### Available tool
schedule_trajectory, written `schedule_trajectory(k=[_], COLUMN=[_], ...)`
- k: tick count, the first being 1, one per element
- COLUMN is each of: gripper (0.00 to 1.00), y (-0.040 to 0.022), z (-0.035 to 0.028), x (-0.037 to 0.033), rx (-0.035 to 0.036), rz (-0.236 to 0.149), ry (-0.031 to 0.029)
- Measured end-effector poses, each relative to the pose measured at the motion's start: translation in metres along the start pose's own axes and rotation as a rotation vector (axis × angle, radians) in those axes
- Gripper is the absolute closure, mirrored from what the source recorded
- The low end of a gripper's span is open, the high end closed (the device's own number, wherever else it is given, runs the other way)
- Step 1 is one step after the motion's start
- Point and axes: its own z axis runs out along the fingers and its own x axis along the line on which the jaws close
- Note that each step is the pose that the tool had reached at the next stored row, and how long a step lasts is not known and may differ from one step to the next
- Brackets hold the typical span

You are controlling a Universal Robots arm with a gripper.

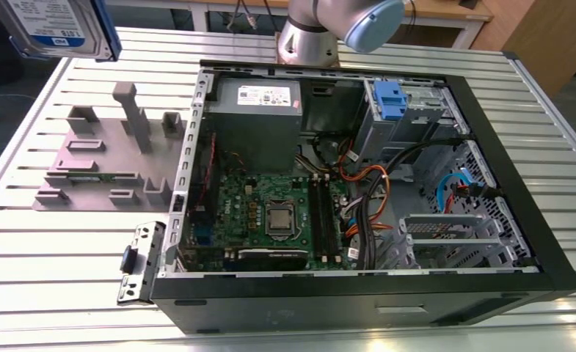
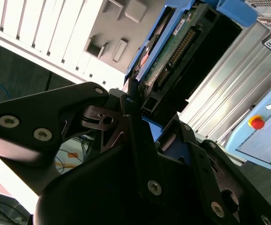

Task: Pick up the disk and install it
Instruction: 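Pick up the disk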

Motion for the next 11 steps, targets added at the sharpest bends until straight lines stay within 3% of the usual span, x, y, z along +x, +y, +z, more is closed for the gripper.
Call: schedule_trajectory(k=[11], gripper=[0.64], y=[-0.0077], z=[-0.0001], x=[-0.0001], rx=[0.0000], rz=[0.000], ry=[0.0000])
